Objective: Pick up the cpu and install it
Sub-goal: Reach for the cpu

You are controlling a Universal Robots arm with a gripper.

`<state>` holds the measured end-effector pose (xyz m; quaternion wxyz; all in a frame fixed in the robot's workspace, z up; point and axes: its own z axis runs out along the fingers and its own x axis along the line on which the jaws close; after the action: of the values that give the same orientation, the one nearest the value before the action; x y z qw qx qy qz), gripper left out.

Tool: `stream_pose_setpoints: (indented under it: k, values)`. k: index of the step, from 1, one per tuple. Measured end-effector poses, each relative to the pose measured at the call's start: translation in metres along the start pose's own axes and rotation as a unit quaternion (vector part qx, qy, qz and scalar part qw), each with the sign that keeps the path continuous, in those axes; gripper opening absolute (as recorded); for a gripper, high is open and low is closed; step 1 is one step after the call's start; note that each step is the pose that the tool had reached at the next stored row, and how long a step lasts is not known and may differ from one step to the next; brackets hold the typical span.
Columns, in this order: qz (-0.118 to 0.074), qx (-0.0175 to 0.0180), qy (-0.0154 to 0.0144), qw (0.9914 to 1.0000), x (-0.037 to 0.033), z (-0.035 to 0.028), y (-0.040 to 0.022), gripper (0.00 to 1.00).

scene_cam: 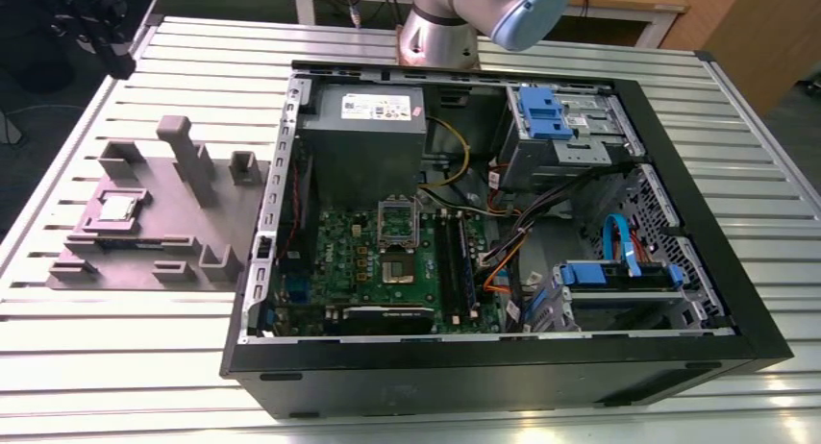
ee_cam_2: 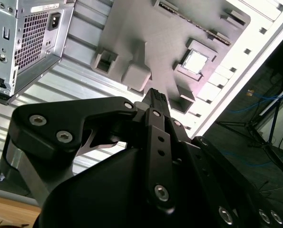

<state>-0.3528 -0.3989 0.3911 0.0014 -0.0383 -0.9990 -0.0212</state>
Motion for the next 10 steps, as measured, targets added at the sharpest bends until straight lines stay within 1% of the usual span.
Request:
stream_pose_setpoints:
  k: [10]
  values:
    - [0.0, 0.0, 0.0, 1.0, 0.0136, 0.0005, -0.0009, 0.11]
